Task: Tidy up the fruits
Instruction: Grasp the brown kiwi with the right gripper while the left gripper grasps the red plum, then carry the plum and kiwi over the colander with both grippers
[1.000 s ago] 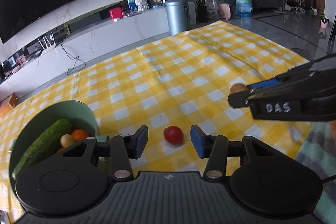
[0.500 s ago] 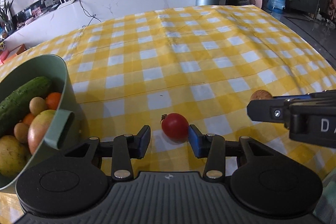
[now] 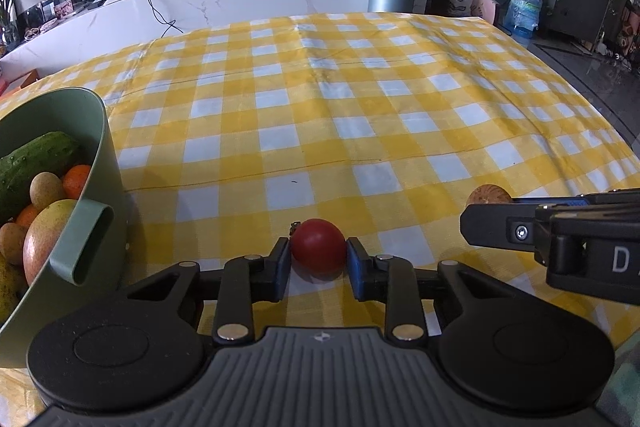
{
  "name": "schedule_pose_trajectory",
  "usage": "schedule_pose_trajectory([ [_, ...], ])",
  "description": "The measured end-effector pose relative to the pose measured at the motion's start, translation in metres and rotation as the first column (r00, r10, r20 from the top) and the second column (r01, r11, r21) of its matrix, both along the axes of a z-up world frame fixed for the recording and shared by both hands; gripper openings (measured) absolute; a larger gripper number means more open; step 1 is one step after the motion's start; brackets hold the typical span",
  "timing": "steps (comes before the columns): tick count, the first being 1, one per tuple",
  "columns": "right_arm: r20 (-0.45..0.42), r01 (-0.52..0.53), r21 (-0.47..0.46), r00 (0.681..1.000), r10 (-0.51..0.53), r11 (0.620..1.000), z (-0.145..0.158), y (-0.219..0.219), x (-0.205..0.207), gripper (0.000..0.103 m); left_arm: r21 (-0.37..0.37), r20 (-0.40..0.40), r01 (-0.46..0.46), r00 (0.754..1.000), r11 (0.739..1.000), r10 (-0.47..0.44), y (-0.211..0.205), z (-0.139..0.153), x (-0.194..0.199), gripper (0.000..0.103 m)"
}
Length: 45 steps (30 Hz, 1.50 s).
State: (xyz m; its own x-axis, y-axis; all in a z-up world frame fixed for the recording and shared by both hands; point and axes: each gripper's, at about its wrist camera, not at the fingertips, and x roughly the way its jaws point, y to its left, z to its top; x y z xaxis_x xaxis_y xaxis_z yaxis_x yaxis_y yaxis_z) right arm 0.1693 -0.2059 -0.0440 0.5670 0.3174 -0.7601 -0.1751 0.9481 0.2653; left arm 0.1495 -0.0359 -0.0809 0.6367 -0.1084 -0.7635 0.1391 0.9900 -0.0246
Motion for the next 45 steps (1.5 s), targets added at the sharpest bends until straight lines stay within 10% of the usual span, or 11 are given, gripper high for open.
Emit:
schedule_pose_trajectory([
  [26,0.240,-0.112,0.001,0.965,0.108,0.994,0.037,0.026,-0.043,0.024,-0.059,0.091,-0.076,0.993,0.995,0.081,0.065,0.096,-0.066,0.032],
  [45,0.317,-0.371,-0.117,0.865,0.388,0.921,0.073,0.135,-0.048,0.024,-0.160,0.016,-0.126,0.991,0.979,0.130,0.157,0.100,-0.049,0.032],
])
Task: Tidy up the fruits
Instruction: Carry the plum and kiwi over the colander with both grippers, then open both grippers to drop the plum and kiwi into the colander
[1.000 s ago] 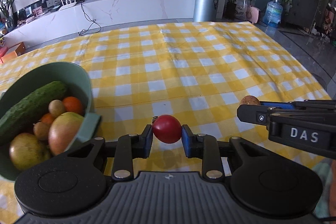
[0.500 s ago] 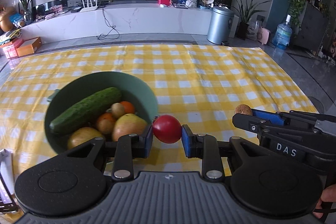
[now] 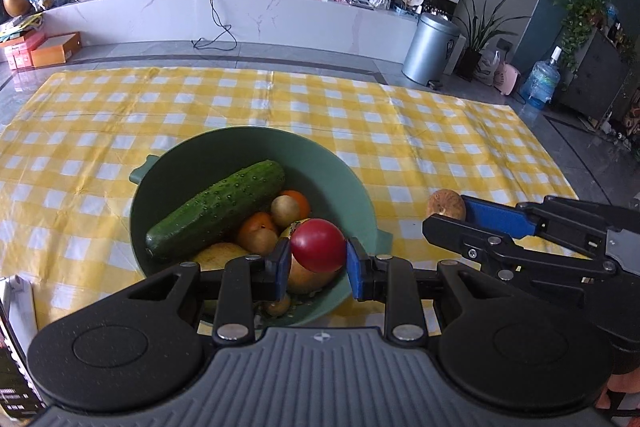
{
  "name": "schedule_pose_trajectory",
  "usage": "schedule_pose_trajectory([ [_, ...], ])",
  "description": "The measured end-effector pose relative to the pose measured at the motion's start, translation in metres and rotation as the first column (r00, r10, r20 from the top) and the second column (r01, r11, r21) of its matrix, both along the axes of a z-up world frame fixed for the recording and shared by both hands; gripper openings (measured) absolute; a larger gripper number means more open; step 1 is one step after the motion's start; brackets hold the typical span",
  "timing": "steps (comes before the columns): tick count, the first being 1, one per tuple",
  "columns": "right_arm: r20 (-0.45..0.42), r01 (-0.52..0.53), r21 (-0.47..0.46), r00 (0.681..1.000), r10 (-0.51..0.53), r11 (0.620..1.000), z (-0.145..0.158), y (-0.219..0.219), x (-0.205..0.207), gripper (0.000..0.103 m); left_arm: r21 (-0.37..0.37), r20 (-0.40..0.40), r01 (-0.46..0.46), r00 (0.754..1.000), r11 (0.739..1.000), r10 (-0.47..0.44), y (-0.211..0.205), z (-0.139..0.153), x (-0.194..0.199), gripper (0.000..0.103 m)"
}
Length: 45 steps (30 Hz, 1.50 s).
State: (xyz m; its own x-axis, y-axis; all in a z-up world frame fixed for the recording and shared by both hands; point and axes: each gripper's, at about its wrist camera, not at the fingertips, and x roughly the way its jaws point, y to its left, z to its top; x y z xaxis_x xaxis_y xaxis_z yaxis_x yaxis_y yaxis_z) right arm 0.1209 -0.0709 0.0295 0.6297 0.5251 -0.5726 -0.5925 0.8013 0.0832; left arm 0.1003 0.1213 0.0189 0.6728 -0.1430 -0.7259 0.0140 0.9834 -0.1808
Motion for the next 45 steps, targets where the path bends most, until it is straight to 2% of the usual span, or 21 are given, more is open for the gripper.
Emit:
schedule_pose_trajectory([
  [5,0.004,-0.034,-0.047,0.999,0.034,0.998,0.001,0.020,0.014,0.024,0.034,-0.028,0.023,0.999,0.999,-0.022,0.013,-0.005,0.012,0.032],
  [19,-0.037,-0.051,-0.141,0.998,0.047,0.989,-0.019,0.054,0.052,0.024,-0.063,-0.044,0.041,0.998,0.997,-0.043,0.038,-0.032,0.021,0.032],
  [29,-0.046,-0.073,-0.193,0.997,0.065,0.979,-0.037,0.066,0.061,0.024,-0.044,-0.062,0.083,0.994,0.996,-0.085,0.032,-0.040,0.024,0.033],
  [38,-0.020,-0.086,-0.226,0.996,0.084,0.970,-0.039,0.070,0.061,0.024,-0.027,-0.060,0.115,0.991,0.993,-0.116,0.027,-0.044,0.024,0.033],
  [45,-0.023,-0.084,-0.226,0.996,0.081,0.971,-0.039,0.070,0.061,0.025,-0.001,-0.047,0.121,0.992,0.993,-0.121,0.022,-0.044,0.021,0.046],
])
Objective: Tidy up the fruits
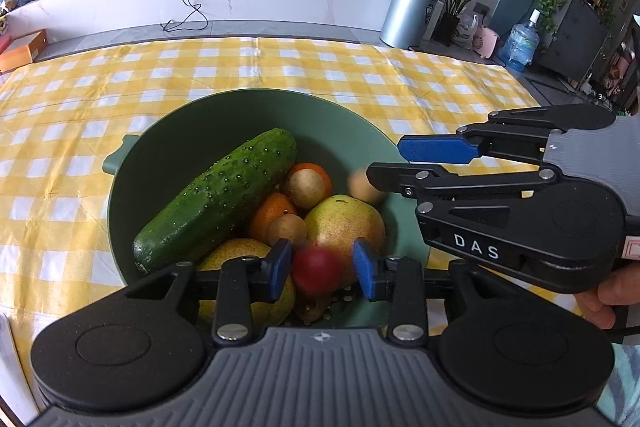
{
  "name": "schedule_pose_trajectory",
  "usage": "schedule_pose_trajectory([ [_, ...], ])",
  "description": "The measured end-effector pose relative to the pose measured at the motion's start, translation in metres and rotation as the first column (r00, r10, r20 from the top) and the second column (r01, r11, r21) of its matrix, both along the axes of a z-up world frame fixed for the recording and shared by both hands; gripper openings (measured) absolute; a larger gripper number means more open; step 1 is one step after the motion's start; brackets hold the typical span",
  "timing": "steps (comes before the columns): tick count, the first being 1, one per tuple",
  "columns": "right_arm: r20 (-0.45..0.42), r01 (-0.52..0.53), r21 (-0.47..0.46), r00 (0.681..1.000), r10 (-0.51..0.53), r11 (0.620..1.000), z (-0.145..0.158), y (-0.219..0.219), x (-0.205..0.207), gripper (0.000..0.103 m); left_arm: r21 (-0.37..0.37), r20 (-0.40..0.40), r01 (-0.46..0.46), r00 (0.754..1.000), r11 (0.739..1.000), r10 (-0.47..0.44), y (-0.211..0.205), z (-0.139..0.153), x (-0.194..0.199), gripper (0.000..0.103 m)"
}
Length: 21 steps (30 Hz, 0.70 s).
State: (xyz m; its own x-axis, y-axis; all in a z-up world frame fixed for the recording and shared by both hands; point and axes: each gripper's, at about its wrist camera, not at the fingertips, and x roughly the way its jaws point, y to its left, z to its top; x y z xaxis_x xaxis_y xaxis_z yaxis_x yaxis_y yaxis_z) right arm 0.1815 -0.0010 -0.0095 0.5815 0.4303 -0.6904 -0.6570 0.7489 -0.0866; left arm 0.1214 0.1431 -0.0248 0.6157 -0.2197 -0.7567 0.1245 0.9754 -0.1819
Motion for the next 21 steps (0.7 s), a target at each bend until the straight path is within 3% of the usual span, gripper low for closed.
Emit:
schedule_pose_trajectory([
  [7,-0.007,0.005,0.003,1.000,-0.005,1.000,0.000,-0.001,0.001,0.025,0.008,0.039,0.015,0.999,1.000,-0.016,-0.003,0.003,-0.007,0.060],
  [12,0.009,0.027,0.034,1.000,-0.027,0.999,0.010,-0.007,-0.001,0.043,0.005,0.110,0.004,0.994,1.000,-0.005,-0.003,0.015,-0.019,0.066],
  [15,0.024,0.045,0.059,0.999,-0.046,0.997,0.020,-0.014,-0.005,0.045,0.005,0.141,-0.030,0.990,1.000,0.029,-0.002,0.023,-0.024,0.067],
  [21,0.092,0.118,0.131,0.987,-0.130,0.984,0.050,-0.036,-0.023,0.061,0.014,0.254,-0.110,0.962,0.994,0.103,-0.007,0.048,-0.040,0.072],
])
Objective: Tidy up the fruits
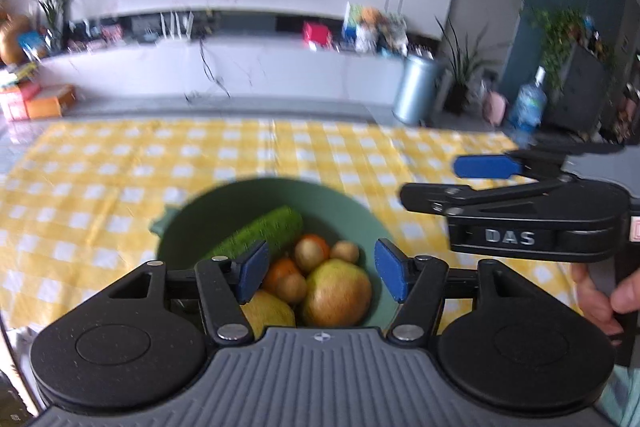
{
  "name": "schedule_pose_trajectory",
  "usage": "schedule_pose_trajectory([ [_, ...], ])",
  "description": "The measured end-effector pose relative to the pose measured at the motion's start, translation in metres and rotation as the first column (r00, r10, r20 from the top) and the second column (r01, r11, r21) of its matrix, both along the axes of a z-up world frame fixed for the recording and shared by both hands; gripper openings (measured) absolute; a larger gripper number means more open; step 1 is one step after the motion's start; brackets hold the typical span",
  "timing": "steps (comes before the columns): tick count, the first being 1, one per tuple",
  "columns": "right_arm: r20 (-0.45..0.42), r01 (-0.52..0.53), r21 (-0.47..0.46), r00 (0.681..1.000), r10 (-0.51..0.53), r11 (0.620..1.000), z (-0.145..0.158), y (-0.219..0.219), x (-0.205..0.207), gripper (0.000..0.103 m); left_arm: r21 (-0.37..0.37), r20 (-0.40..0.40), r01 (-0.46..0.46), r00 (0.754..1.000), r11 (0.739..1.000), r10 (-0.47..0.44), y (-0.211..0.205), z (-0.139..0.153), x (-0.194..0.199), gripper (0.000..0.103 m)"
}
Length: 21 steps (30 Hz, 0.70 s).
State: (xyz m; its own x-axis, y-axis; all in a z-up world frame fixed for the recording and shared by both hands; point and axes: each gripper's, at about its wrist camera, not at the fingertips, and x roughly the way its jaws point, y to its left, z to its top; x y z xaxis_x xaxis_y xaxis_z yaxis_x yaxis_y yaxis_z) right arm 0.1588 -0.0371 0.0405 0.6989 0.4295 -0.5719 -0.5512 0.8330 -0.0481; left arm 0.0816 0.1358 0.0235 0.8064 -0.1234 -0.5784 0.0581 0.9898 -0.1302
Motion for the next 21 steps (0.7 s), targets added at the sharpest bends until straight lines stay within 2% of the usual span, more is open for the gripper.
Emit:
schedule_pose_trajectory([
  [4,0.055,0.076,0.059,0.995,-0.079,0.995,0.021,-0.023,-0.018,0.077,0.039,0.075,-0.047,0.996,0.998,0.044,-0.009,0.020,-0.014,0.076],
  [6,0.079,0.120,0.088,0.989,-0.127,0.989,0.030,-0.036,-0.027,0.085,0.037,0.113,-0.061,0.992,0.997,0.057,-0.013,0.030,-0.023,0.082],
  [10,0.100,0.173,0.136,0.977,-0.187,0.976,0.042,-0.063,-0.049,0.091,0.050,0.185,-0.100,0.979,0.994,0.089,-0.026,0.044,-0.042,0.088],
  [12,0.118,0.196,0.158,0.969,-0.216,0.968,0.047,-0.076,-0.062,0.095,0.079,0.211,-0.108,0.974,0.991,0.089,-0.035,0.048,-0.050,0.094],
  [14,0.139,0.220,0.171,0.960,-0.244,0.961,0.050,-0.087,-0.076,0.099,0.110,0.232,-0.108,0.969,0.988,0.080,-0.045,0.050,-0.058,0.094],
  [21,0.183,0.220,0.213,0.948,-0.260,0.952,0.051,-0.117,-0.124,0.099,0.169,0.252,-0.150,0.962,0.974,0.104,-0.073,0.046,-0.080,0.095],
])
